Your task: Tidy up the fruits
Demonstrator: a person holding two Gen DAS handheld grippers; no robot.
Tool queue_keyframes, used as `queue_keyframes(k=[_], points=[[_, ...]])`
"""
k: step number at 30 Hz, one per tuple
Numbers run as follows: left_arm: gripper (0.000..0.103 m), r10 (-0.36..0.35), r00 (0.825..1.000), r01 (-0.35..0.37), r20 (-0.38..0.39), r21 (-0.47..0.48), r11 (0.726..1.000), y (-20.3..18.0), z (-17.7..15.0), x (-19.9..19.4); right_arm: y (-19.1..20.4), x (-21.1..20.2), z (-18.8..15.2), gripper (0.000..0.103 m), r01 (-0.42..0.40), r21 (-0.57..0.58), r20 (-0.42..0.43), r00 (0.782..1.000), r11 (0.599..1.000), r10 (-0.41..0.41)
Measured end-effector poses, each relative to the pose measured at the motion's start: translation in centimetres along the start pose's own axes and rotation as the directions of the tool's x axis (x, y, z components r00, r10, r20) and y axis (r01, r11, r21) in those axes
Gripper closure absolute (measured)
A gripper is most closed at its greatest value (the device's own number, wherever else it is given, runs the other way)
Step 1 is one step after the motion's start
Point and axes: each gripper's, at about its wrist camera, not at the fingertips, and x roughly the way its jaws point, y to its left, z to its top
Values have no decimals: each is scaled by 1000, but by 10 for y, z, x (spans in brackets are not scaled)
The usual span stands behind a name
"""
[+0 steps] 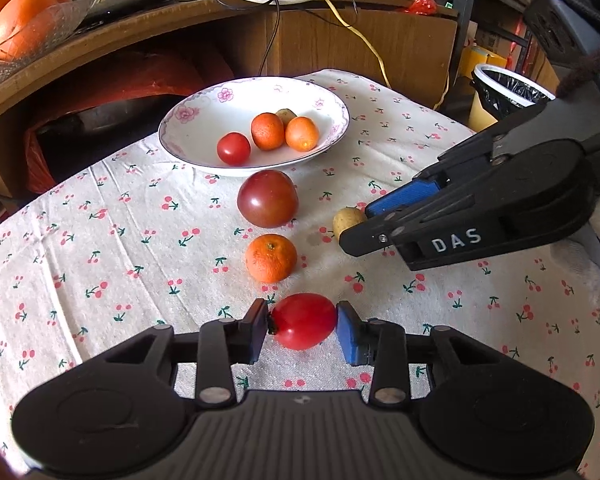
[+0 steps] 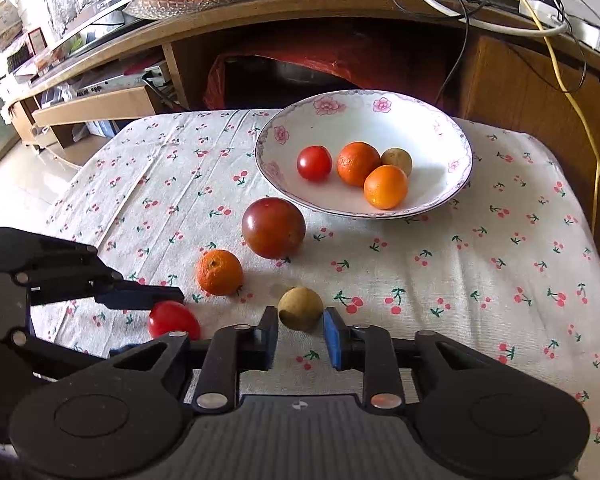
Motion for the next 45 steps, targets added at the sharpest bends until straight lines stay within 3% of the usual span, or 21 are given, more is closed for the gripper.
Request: queue_keyframes(k=[4,17,22,32,39,45], points=[[53,6,1000,-6,3,19,1000,-2,-2,-1,2,5,-1,72,10,-9,-1,1000,1000,-10],[54,16,1000,-16,8,40,999,-7,-4,-2,4,7,0,72,20,-26,1,1000,999,-20],[59,20,1000,-21,10,55,998,-9,-3,-3,5,7,1,82,29,-31,3,1000,999,-29],[60,16,1000,-17,5,80,997,-9,-6,-6,6,2,-1,83,24,-63,-26,999,998,-25],[50,29,1000,-29,4,70,997,-6,-6,-5,5,1,-2,80,19,-57,-30,999,998,-21],[50,27,1000,-28,10,78,997,-5,-6,-4,4,1,-2,77,17,-48,-30,999,999,-18]])
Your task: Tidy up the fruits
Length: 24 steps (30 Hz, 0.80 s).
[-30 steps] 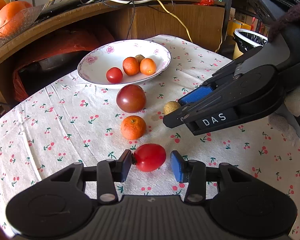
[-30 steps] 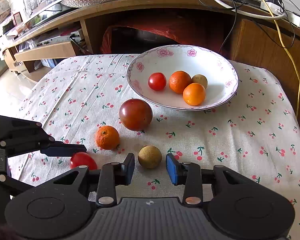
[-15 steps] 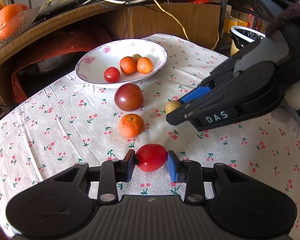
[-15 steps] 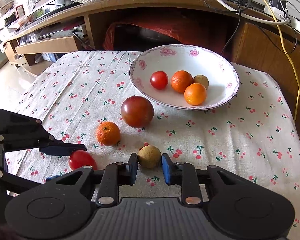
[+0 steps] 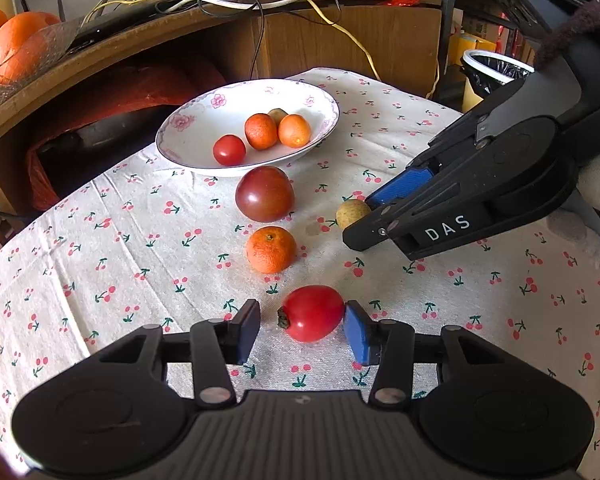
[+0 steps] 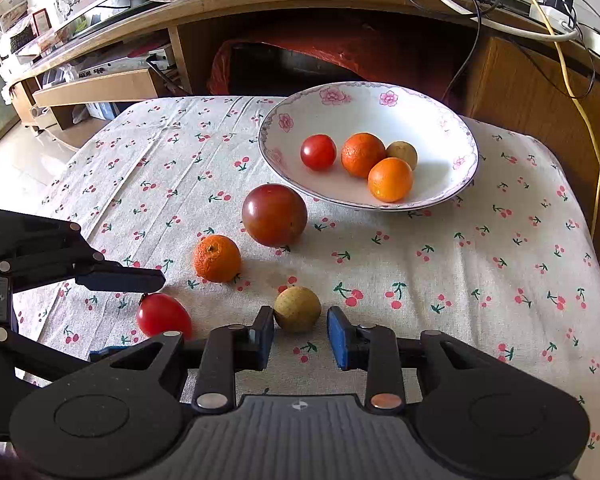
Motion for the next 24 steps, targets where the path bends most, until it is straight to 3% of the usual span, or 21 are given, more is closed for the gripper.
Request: queue_keyframes(k=[12,24], points=[[59,-18,1000,18,-8,20,1000,-5,2,-2,0,0,1,76,-3,4,4,1000,1000,3],[60,-18,1000,18,-9,27,999,-5,3,-3,0,3,2,75,-3,20,13,1000,1000,2]])
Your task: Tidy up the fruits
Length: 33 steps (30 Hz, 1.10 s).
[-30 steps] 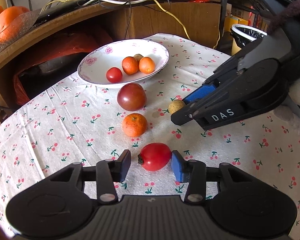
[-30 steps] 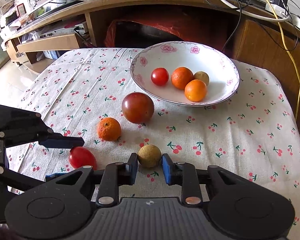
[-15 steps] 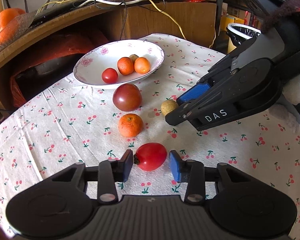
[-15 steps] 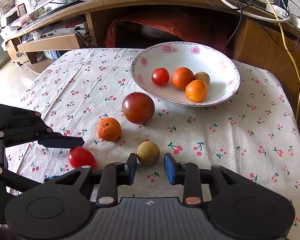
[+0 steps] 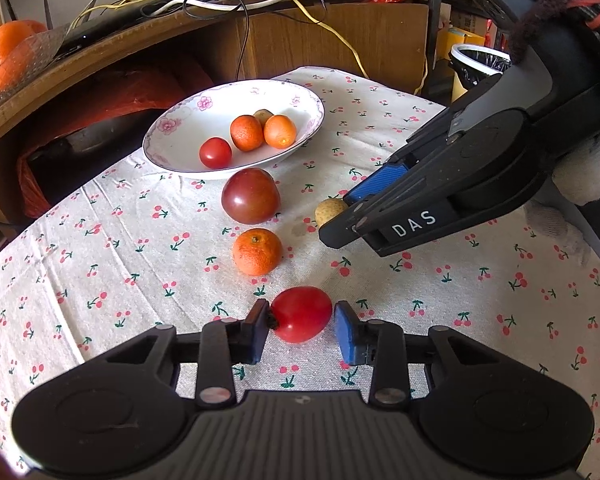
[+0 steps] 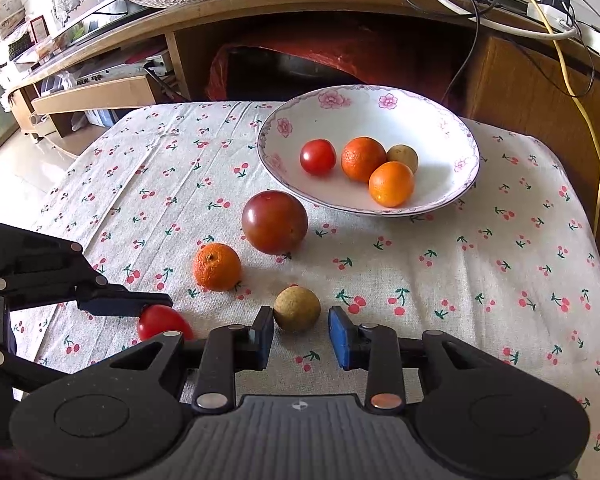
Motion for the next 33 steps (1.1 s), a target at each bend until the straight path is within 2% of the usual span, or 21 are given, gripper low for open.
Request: queue_keyframes(k=[4,7,10,14,24,33], points=[[62,3,1000,-3,-5,7,1000,0,1,-1,3,2,1,75,10,-9,0,1000,1000,-10],[62,4,1000,-4,-14,19,1000,-1,1,-1,4,1,2,83,13,-11,1,1000,1000,-13],[62,6,1000,-5,-19,22,1000,-1,2,-1,3,1,2,83,15,-11,-2,1000,1000,-15],[62,3,1000,-4,-17,-14,1000,6,5,-1,3,0,2,83,15,-11,-1,1000,1000,-15],[62,25,999,-21,49,-72,997,22,23,-9,1,-11,7,83,14,4,38,999,1000,-14],[63,28,995,-16,96,-125,992,36,49,0,-1,-17,11,83,4,37,61,998,999,-6]])
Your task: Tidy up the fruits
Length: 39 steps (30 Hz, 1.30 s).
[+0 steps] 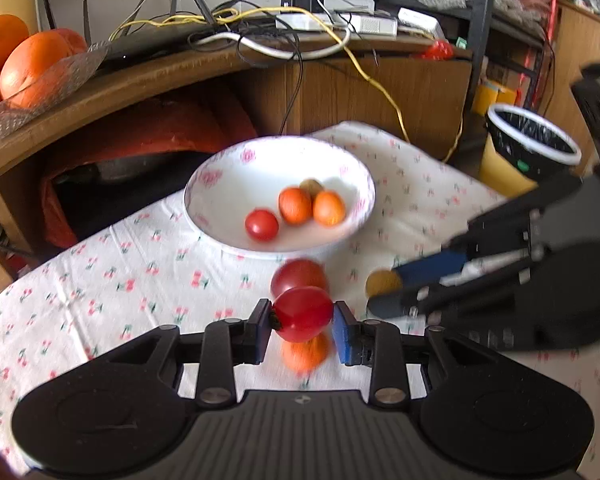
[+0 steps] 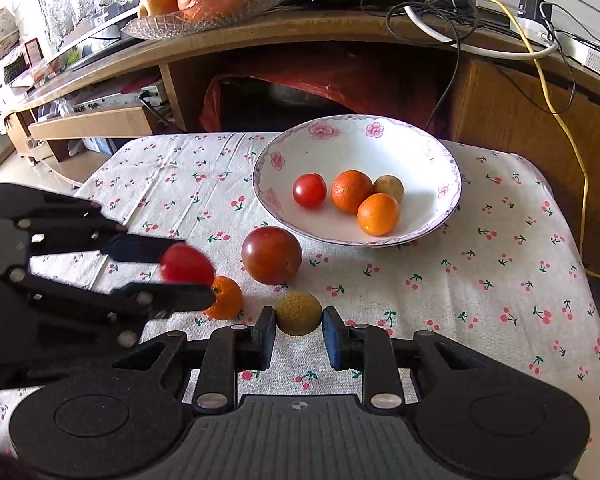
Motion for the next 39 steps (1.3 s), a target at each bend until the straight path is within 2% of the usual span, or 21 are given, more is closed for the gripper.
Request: queue_keyframes(k=[6,12,23,34,39], points=[[63,19,999,-17,41,-39,999,6,20,10,-10,-5,15,82,25,30,43,999,999,-26],[63,30,999,-27,43,-61,998,8,31,26,-21,-4,24,82,55,51,81,995,997,-59],[63,37,999,-36,11,-96,995,19,35,54,-29,16,32,82,93,48,94,991,994,-97],[64,67,997,-65,21,-108,992,26,39,65,-34,33,40,82,107,18,112,988,994,-108],[61,75,997,-72,27,-102,992,28,39,68,-38,43,43,78,115,18,130,985,993,-117]])
